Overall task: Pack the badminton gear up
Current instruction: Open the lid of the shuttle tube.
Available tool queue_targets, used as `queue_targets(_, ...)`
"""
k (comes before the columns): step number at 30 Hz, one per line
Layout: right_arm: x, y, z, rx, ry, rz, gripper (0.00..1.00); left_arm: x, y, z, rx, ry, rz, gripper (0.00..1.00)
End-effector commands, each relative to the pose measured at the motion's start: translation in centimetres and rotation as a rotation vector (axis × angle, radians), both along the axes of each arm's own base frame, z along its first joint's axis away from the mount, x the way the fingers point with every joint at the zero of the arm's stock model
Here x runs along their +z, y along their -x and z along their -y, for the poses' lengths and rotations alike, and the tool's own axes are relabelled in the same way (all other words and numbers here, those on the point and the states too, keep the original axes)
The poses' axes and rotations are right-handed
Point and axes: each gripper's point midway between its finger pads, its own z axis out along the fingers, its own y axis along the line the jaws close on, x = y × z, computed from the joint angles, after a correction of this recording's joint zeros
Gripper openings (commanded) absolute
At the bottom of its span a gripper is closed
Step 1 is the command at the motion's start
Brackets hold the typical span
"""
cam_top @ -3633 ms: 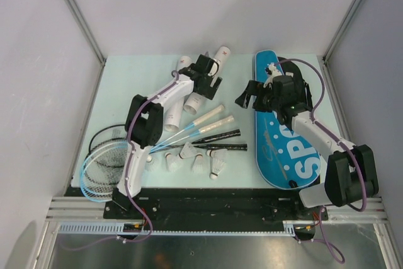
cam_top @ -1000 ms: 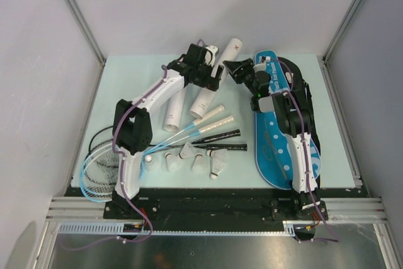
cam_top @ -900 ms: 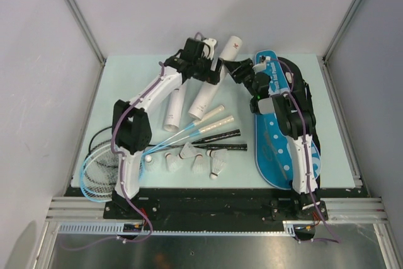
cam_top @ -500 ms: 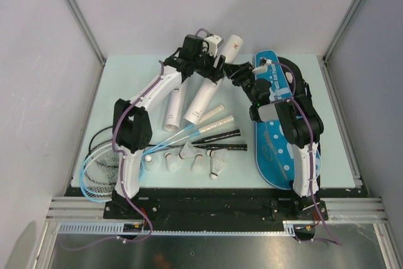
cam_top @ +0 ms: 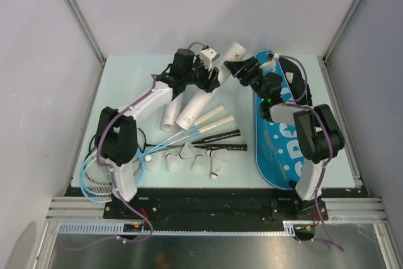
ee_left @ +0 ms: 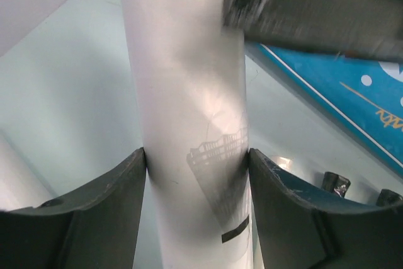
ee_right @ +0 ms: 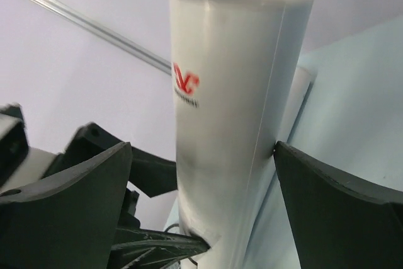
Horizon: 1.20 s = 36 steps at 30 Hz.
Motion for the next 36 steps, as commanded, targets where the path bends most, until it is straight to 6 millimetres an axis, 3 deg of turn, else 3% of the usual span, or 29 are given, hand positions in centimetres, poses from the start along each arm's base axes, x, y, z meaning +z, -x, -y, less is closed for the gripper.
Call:
queue_targets(1,3.1,0.4,2.0,-0.001,0.064,0.023,1.00,4.3,0.7,-0.2,-0.070,0.028,0.171,0.58)
queue_targets(9,4.0,0.8,3.7,0.006,0.177,0.052,1.00,5.7,2.7,-0.7,-0.097,0.078,0.250,0.61)
queue_targets(21,7.0,0.4,2.7,0.064,0.152,0.138,0.99,7.2,4.8,-0.2,-0.136,0.095,0.292,0.60)
queue_targets(27,10.6,1.4,1.9,0.074,0.123,0.225,0.74,7.8,5.2,0.2,-0.141,0.081,0.312,0.61)
queue_targets(32,12.9,2.1,0.8,0.039,0.168,0.348,0.58,8.8,3.5,-0.2,-0.074,0.064,0.343,0.64)
queue_targets(33,13.5,2.5,0.3,0.037,0.165,0.372,0.48,8.8,3.1,-0.2,-0.062,0.064,0.340,0.65)
queue_targets(36,14.8,3.1,-0.2,0.004,0.183,0.423,0.41,9.0,1.7,-0.1,-0.017,0.066,0.338,0.70)
